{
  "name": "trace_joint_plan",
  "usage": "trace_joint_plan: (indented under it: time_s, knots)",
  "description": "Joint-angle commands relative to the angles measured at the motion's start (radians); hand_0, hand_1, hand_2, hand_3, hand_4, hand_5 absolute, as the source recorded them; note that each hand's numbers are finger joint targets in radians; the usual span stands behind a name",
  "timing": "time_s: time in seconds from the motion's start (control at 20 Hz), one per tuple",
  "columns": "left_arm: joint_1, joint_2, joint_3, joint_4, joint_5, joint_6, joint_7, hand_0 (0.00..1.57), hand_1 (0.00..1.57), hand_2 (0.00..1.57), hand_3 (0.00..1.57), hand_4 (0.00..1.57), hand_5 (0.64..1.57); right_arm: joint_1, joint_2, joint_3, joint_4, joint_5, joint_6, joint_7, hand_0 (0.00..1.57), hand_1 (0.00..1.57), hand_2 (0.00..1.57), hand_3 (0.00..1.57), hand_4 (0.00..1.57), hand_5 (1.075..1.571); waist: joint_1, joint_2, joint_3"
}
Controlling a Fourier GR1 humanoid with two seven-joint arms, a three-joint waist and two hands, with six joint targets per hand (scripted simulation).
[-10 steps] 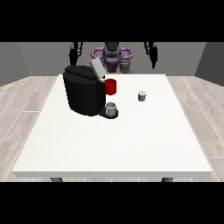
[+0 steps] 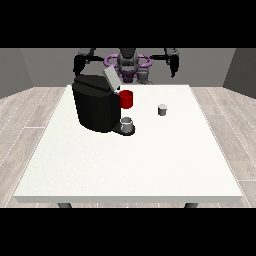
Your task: Insert the coffee pod into the coffee machine and close the lid
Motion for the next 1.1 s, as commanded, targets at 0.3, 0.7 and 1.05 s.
trace_joint_plan:
  time_s: [0.3, 0.7, 1.05]
  knots:
    - [-0.221, 0.154, 0.131, 0.185, -0.039, -0.028, 0.086, 0.0, 0.0, 0.0, 0.0, 0.0, 1.571, -0.005, 0.035, 0.014, -0.036, -0.025, 0.014, -0.118, 0.0, 0.0, 0.0, 0.0, 0.16, 1.571, -0.11, 0.089, -0.0015]
    - [-0.326, 0.173, 0.106, 0.38, -0.11, -0.045, 0.086, 0.0, 0.0, 0.0, 0.0, 0.0, 1.571, -0.07, 0.047, 0.079, -0.033, -0.001, -0.083, -0.075, 0.0, 0.0, 0.0, 0.0, 0.12, 1.571, -0.095, 0.148, -0.0014]
    - [-0.459, 0.244, 0.18, 0.587, -0.099, -0.086, 0.047, 0.0, 0.0, 0.0, 0.0, 0.0, 1.571, -0.073, 0.037, 0.069, -0.018, 0.0, -0.056, -0.085, 0.0, 0.0, 0.0, 0.0, 0.33, 1.571, -0.125, 0.213, -0.0016]
